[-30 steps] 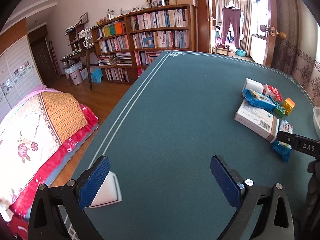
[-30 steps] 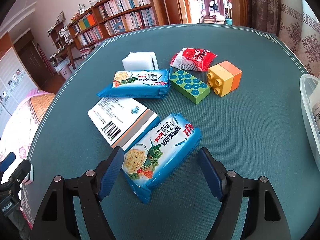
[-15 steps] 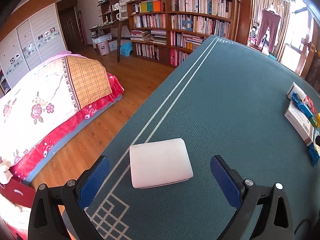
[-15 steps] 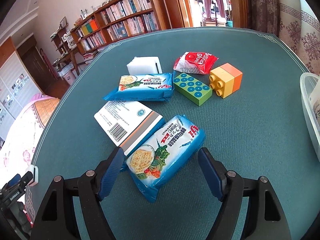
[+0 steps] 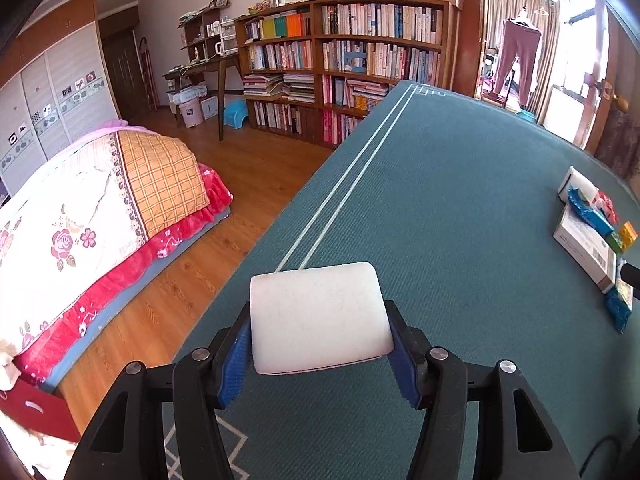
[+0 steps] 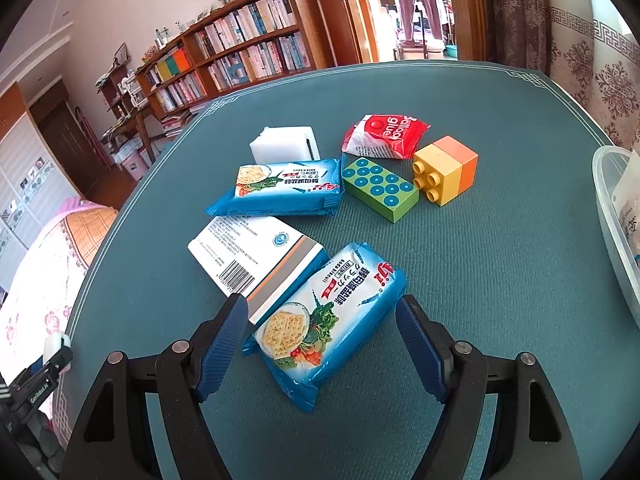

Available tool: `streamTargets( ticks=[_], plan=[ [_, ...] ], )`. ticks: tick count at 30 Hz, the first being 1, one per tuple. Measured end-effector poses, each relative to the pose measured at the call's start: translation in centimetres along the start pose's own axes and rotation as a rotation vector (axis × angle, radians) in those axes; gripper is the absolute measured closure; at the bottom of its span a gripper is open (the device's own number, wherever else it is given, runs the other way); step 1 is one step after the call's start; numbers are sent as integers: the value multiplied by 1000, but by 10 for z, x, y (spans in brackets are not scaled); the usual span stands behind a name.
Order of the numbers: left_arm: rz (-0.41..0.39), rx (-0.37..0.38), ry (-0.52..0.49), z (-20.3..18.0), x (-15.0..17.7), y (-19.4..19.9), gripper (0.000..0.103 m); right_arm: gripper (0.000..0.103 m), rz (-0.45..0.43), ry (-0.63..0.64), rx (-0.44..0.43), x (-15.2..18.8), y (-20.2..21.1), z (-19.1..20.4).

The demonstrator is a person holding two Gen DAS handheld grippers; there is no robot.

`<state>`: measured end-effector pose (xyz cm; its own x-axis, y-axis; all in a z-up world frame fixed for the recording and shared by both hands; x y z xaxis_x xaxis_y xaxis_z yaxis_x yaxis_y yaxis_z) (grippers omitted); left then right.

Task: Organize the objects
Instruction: 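Move the left gripper to the white sponge and grasp it, then grasp the blue cracker packet with the right gripper while the left gripper holds the sponge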

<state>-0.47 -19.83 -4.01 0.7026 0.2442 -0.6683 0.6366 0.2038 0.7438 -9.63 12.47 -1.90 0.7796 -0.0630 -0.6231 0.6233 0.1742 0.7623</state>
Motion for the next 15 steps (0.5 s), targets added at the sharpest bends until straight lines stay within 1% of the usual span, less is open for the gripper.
streamTargets(
  ticks=[4,9,15],
  plan=[
    [-27,70,-50,-27,-15,3,40,25,6,1,28,-1,-5,2],
    [-38,170,-99,-66,-30,0,40,25,14,39,85,3,-9,6],
    [-47,271,-154,-108,-42,-1,40,25,-3,75,144,4,-4,2]
  ],
)
Point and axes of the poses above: each gripper's, at about its wrist camera, not at the fingertips, and y roughly against the way its jaws point, z to its left, x to its underside, the point moved 10 cm from there along -y, roughly the way its jaws point, and after that the axes turned 4 degrees about x, right-handed, at the moved point
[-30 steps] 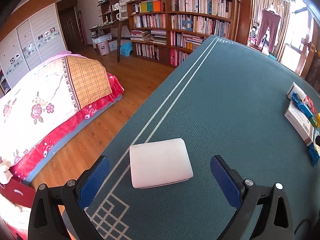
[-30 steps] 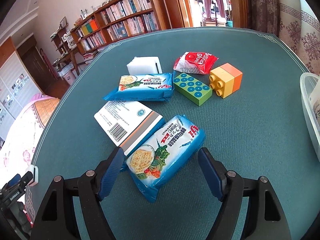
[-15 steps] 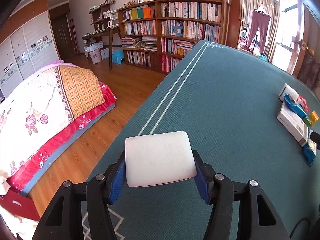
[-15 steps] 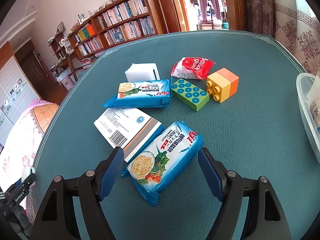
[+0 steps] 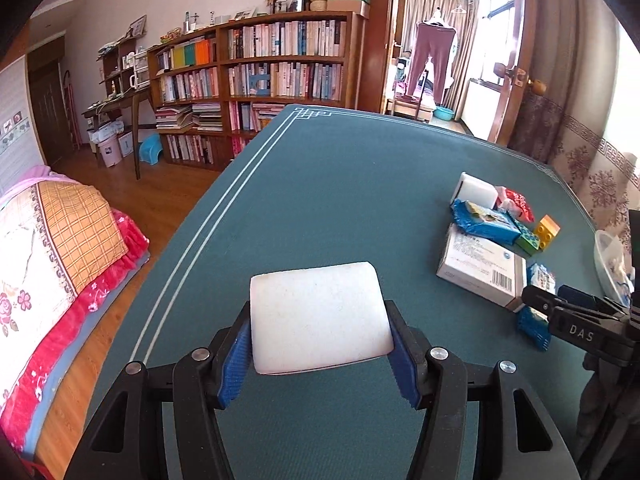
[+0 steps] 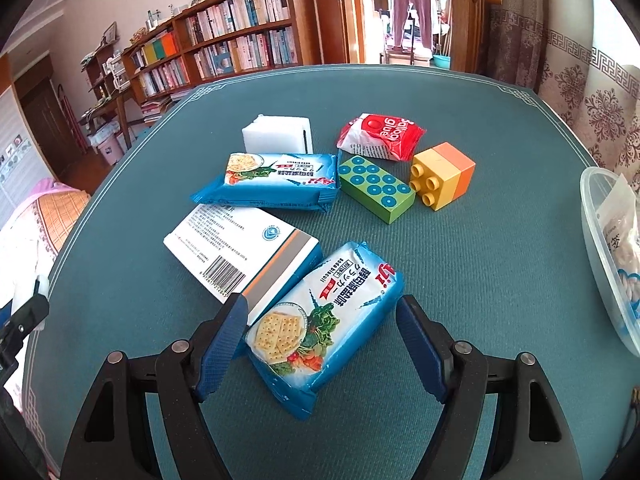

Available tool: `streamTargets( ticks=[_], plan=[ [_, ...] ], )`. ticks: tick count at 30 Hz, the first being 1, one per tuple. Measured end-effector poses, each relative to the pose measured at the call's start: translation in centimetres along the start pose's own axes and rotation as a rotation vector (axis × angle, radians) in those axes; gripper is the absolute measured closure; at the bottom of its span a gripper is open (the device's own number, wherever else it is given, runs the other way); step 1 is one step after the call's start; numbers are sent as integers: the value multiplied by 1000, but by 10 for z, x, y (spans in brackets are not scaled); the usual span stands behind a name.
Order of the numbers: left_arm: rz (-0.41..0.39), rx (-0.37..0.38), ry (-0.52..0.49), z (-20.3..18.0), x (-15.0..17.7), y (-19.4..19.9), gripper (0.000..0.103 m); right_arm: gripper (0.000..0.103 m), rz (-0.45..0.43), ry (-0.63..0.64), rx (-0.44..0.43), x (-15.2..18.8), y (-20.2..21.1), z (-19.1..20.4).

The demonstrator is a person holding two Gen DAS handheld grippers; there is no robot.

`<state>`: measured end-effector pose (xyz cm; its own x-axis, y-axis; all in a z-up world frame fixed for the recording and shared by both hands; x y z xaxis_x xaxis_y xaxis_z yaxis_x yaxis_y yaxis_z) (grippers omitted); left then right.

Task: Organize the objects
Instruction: 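Grasp the blue cracker packet with the right gripper while the left gripper holds the sponge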

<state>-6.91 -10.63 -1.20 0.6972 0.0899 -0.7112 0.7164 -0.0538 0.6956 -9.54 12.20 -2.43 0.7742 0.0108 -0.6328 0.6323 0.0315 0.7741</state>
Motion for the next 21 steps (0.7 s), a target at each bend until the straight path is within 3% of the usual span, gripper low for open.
streamTargets(
  ticks=[10,21],
  plan=[
    [8,143,-53,-41,-5,-16,40,25,33,-14,136,18,11,-42],
    [-5,199,-43,-44,-1,-13,40,25,-28,128,164,-5,1,-12]
  ],
)
Point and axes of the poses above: each gripper's, at about its wrist camera, not at the fingertips, and y roughly against the way its jaws point, z to its left, x to its underside, the point moved 10 cm from there along -y, roughly the way its jaws point, and after that the axes turned 4 degrees about x, right-handed, at the moved point
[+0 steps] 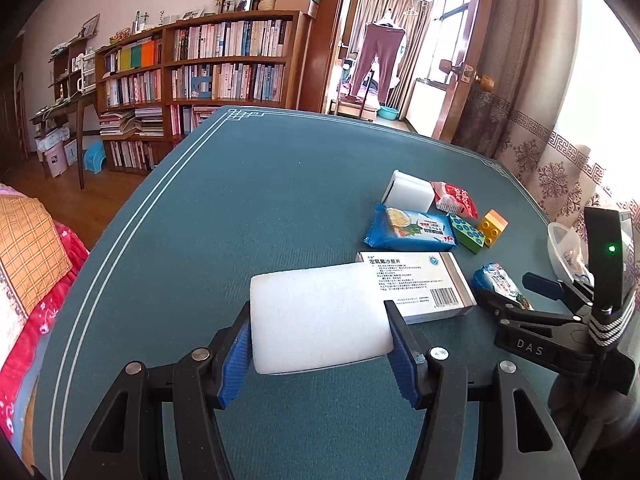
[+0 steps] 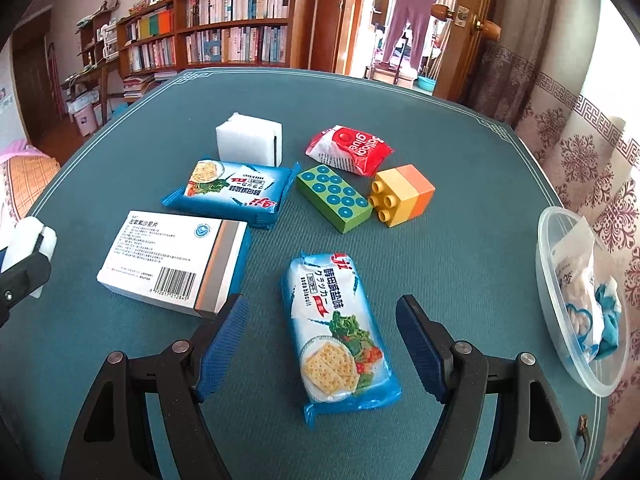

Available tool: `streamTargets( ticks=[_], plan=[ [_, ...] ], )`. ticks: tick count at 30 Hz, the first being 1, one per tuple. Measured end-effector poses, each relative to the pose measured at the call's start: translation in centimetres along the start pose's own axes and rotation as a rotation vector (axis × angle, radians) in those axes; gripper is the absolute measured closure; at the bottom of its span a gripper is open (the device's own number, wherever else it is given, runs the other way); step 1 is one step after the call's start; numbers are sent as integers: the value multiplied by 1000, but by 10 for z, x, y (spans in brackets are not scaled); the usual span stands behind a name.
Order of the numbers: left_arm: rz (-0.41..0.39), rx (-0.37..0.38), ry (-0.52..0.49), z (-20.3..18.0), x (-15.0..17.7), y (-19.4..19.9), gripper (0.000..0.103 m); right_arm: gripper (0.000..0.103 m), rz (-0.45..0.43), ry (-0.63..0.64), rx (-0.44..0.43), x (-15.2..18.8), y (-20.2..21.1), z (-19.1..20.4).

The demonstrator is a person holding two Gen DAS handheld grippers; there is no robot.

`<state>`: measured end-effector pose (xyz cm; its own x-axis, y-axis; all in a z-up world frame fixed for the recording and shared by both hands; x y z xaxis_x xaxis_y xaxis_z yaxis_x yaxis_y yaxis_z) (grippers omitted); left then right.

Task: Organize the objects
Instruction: 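Grasp the blue cracker packet with the right gripper while the left gripper holds the sponge, then carry the cracker packet to the bowl with the right gripper and release it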

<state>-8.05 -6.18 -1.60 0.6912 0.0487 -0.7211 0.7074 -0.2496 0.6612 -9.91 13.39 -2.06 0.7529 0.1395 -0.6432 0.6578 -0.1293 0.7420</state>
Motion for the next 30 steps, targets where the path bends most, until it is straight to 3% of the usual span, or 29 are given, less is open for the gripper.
streamTargets(
  ticks=[5,9,20,30],
  plan=[
    [9,11,-16,-7,2,0,40,29,33,-45,-98,14,-11,1],
    [4,17,-35,-16,1,3,40,60,28,-34,-102,17,-4,-2],
    [-4,1,-74,-36,0,10,40,61,35,-101,-184,29,13,-6],
    [8,17,-138,-73,-1,6,40,61,-23,-218,-211,26,43,-52]
  ],
)
Point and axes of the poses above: each gripper's, at about its wrist camera, not at the fingertips, and y roughly against the way its jaws point, z to its left, x to its underside, the point moved 10 cm from there along -y, roughly the way its jaws point, and after that the axes turned 4 degrees about x, right-handed, at the moved point
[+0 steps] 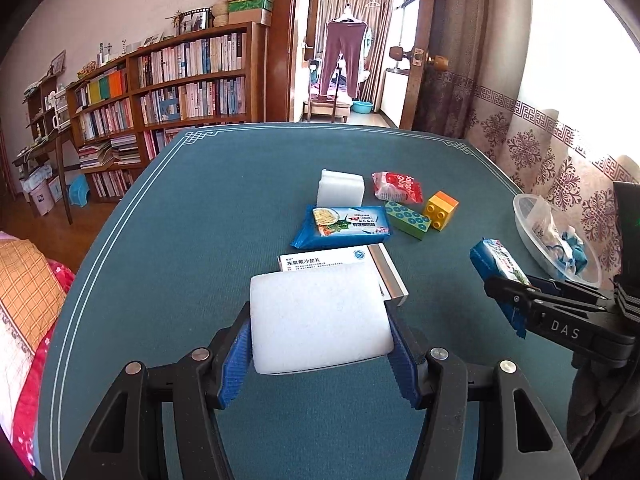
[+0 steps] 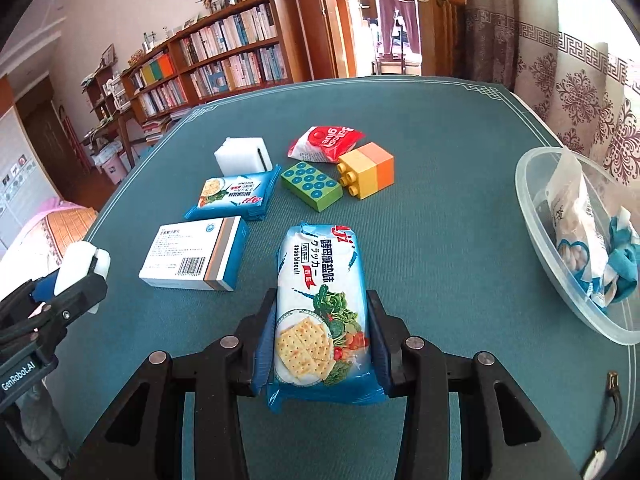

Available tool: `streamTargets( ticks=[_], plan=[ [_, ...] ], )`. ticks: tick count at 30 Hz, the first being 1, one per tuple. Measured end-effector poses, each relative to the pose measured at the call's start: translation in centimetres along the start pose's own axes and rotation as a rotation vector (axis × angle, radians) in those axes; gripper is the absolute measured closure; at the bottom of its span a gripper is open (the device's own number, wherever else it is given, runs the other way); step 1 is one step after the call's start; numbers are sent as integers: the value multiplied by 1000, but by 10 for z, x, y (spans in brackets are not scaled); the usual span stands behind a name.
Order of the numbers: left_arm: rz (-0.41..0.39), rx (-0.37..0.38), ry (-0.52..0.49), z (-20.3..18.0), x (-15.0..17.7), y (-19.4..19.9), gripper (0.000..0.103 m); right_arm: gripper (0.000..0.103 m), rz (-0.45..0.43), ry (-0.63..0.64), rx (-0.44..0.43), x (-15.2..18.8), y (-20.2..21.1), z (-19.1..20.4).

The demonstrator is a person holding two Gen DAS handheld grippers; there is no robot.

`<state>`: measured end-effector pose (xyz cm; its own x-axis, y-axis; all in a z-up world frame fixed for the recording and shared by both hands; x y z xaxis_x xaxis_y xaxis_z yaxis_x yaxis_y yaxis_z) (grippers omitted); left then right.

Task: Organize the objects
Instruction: 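Carry the cracker packet to the bowl with the right gripper and release it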

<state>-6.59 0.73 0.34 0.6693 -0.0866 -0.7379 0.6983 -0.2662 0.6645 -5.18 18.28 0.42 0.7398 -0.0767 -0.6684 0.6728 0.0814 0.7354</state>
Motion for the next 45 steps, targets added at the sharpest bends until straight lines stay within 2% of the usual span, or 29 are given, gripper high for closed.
streamTargets(
  ticks=[15,27,41,44,45],
  plan=[
    [18,18,-85,-56,-11,-15,40,61,-71,-135,14,-13,38,-68],
    [36,43,-134,-102,-21,-33,40,61,-120,-255,87,-27,61,-154],
    [69,50,-172,-130,-23,-52,40,61,-136,-337,166,-49,48,-221],
    [74,46,-176,-131,-24,-54,40,59,-133,-372,182,-55,38,-236],
    [75,44,-178,-132,-25,-55,40,55,-130,-385,182,-56,35,-240]
  ],
)
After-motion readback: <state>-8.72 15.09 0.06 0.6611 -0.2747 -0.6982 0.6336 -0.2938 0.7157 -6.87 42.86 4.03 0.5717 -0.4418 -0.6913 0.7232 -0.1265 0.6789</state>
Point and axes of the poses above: each gripper's, at about its wrist camera, not at the fingertips, and y roughly against the way its jaws point, z to its left, x to its underside, the point moved 10 cm from there along -y, roughly the way its jaws point, and after that the axes turned 4 degrees about x, right-handed, at the moved point
